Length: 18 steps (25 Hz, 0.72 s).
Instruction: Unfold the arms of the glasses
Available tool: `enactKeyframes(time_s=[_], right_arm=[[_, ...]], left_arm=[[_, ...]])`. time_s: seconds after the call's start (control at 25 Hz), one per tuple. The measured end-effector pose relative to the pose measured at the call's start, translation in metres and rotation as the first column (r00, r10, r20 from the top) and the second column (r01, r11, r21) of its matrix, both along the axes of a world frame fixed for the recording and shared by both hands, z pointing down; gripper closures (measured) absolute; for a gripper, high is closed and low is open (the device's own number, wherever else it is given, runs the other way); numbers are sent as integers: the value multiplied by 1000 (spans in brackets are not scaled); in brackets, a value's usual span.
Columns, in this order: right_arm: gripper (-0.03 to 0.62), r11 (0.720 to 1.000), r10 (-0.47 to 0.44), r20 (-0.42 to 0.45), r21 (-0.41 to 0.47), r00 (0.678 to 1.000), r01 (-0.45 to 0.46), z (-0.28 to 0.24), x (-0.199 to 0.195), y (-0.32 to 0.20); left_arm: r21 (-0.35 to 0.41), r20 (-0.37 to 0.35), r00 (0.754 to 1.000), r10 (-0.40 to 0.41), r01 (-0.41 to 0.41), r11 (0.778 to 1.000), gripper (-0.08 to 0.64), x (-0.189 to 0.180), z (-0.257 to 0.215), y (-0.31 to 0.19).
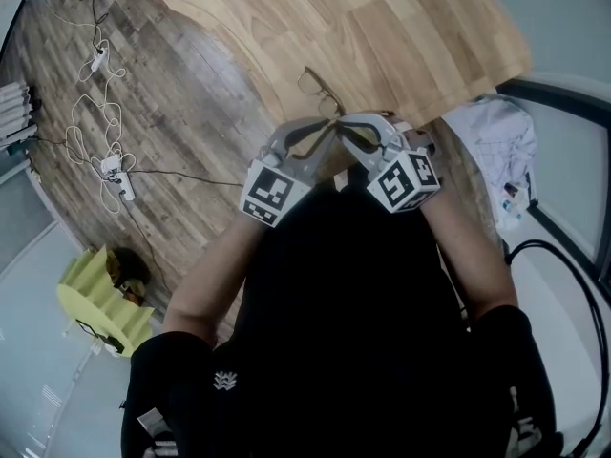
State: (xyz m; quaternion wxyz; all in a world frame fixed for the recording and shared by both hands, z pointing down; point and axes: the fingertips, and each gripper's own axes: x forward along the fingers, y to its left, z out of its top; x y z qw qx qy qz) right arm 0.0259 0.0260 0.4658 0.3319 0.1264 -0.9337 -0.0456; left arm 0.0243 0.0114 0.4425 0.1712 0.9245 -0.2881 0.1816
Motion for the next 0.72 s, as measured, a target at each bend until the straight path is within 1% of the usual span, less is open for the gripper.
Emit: enactKeyframes(time_s=[0.16,0.36,0.52,0.72], right_arm=[[558,1000,10,7,-4,1000,-10,-1,4,3],[560,1000,12,8,-7,1000,-12,-5,9,6],[560,1000,1,11,-1,1000,-1,-8,15,14],[560,1000,3,1,5,1000,-3,-10,24,27]], left_arm=[[10,-18,1000,3,-3,1000,508,-2,-5,2],[53,-67,996,-55,59,997,508,-15,-23,-5],[67,-56,994,-94,97,993,508,-25,-26,-11],[75,-49,993,-110,113,991,508,-30,-28,-10]])
